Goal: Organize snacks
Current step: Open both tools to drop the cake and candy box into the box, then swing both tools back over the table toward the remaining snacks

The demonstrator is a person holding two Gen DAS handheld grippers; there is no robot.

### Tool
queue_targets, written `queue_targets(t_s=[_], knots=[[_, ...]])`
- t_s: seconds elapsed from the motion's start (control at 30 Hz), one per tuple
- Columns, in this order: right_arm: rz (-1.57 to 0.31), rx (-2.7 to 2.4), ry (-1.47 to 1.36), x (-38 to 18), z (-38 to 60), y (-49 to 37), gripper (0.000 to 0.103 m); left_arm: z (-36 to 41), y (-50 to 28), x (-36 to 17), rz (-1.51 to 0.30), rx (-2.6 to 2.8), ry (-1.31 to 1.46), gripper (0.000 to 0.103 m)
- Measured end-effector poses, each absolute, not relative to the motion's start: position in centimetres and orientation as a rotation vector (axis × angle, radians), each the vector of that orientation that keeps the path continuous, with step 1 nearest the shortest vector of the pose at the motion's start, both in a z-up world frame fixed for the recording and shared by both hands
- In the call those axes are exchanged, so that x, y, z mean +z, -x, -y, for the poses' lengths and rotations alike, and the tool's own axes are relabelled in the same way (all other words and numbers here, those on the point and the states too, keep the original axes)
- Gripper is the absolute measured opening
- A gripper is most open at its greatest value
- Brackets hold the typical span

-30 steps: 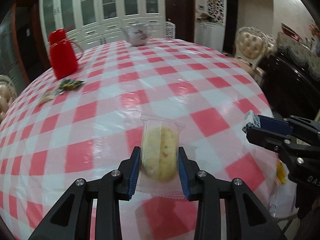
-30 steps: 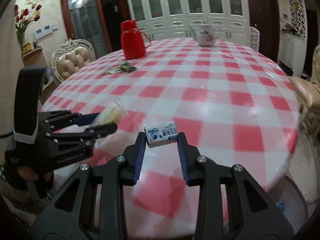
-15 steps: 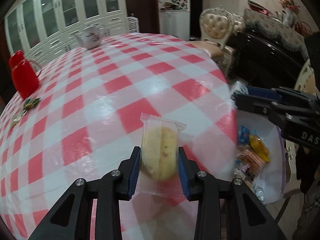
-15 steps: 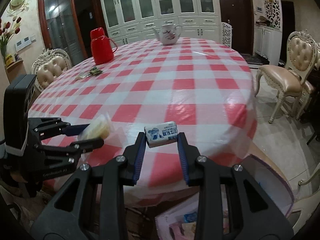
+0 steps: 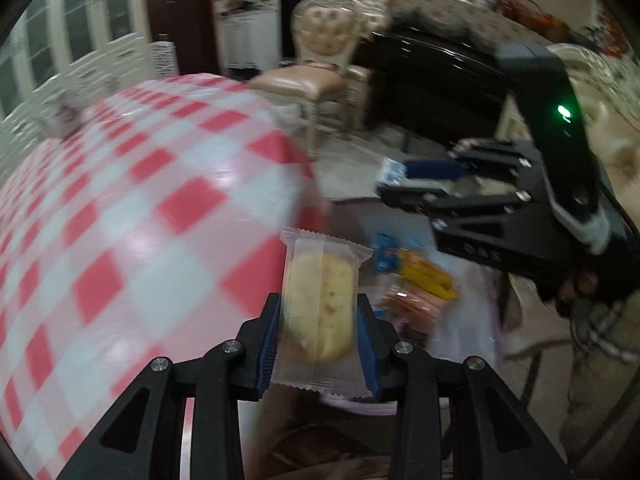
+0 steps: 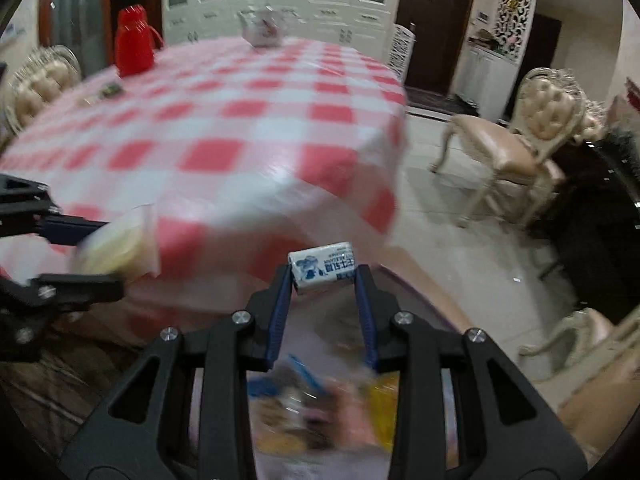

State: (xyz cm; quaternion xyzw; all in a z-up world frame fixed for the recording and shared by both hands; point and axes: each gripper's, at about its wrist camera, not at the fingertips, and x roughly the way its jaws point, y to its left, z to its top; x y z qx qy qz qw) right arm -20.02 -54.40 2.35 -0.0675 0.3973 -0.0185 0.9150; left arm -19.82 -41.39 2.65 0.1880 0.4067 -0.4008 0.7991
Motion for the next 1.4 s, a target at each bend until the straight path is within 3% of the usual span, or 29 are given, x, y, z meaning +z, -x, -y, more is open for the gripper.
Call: queue_targets(t_s=[0.33,0.57,0.67,0.7,0.8,0.97,1.1,1.2,1.27,1.4], knots=[[-0.931,-0.025,0.434,0.6,56.6,23.9,0.036,46.6,21.5,-1.2,-0.993,-0.994,-0.495,0.037],[-1.045,0.002,0.493,-0.6,57.8,25.5,0.036,48.7,22.2,-3.5,-1.068,-1.038,-0.52,0.037],[-1.103,0.035,0.489,-1.8,58.2,25.7,0.037,48.6,22.3,-3.6,-1.106,-1.112,-0.449,0.043],[-1.107,0.052,0.476,-2.1,58.5,25.7,0.039,48.3,22.3,-3.4,-1.105,-1.126,-0.429,0.049],[-1.092,0.112,0.374,-2.4,59.4,25.5,0.062,46.7,21.6,-1.9,-1.052,-1.114,-0.368,0.062],[-0.998,0.062,0.302,-1.1,59.5,24.3,0.064,39.8,18.1,2.1,-0.907,-1.051,-0.172,0.064],[-0.753,0.051,0.102,3.2,57.2,21.5,0.066,31.2,13.4,5.1,-0.784,-0.856,-0.017,0.071],[-0.62,0.182,-0.063,5.6,53.1,19.0,0.074,23.8,9.3,6.6,-0.732,-0.674,0.09,0.078],[-0.592,0.288,-0.121,6.6,48.4,16.3,0.078,18.6,6.6,7.0,-0.717,-0.522,0.125,0.084],[-0.682,0.351,-0.034,6.9,39.2,10.6,0.08,8.8,1.4,5.7,-0.789,-0.214,0.113,0.084]])
